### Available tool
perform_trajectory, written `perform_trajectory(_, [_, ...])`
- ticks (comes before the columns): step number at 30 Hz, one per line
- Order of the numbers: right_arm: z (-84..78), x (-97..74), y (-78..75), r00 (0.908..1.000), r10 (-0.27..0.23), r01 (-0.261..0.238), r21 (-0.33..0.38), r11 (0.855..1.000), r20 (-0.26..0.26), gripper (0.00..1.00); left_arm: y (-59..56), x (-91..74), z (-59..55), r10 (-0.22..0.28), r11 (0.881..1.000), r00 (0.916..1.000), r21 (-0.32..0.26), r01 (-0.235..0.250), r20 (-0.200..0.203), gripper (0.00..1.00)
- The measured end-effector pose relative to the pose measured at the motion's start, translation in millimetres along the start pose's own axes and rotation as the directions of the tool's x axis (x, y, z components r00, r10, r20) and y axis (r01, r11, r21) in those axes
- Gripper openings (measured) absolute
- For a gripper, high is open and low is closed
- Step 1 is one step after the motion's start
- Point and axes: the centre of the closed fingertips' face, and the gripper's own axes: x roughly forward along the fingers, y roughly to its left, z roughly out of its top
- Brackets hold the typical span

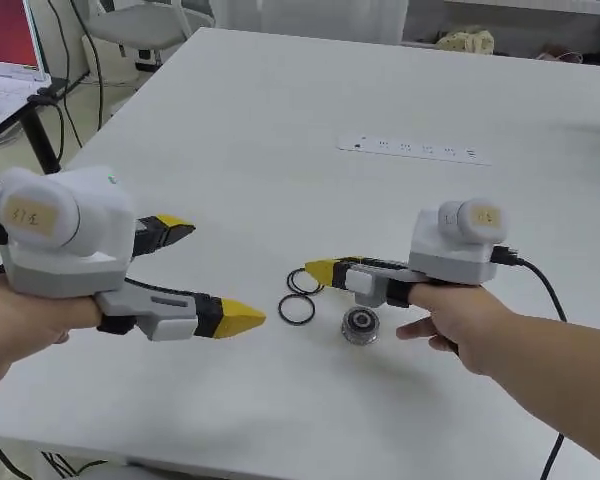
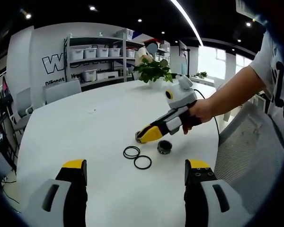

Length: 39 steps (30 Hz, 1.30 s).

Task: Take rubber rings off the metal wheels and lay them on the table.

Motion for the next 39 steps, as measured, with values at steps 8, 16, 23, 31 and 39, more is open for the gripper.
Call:
perform_trajectory(8, [7.5, -10.5, 4.7, 0.9998, 0.000, 0.000, -0.031, 1.000, 0.022, 0.36, -5.9, -1.0, 2.0, -0.008, 1.000, 1.0000, 0.008, 0.008, 0.000, 0.83])
perform_trajectory(16, [5.6, -28.0, 7.0, 0.9997, -0.007, 0.009, -0.089, 0.996, 0.024, 0.42, -10.5, -1.9, 5.3, -0.014, 1.000, 0.9999, 0.012, 0.014, 0.003, 0.83])
perform_trajectory(23, [3.9, -43.5, 9.0, 0.9994, -0.016, 0.019, -0.104, 0.994, 0.030, 0.47, -14.4, -2.2, 7.0, -0.017, 1.000, 0.9998, 0.014, 0.017, 0.005, 0.83])
perform_trajectory(31, [2.4, -59.7, 6.3, 0.9990, -0.024, 0.028, -0.129, 0.991, 0.039, 0.53, -17.9, -2.3, 8.8, -0.023, 1.000, 0.9997, 0.017, 0.023, 0.006, 0.84])
perform_trajectory(39, [0.6, -79.6, 6.8, 0.9989, -0.030, 0.037, -0.199, 0.979, 0.036, 0.60, -19.5, -3.1, 9.9, -0.025, 1.000, 0.9997, 0.018, 0.025, 0.007, 0.84])
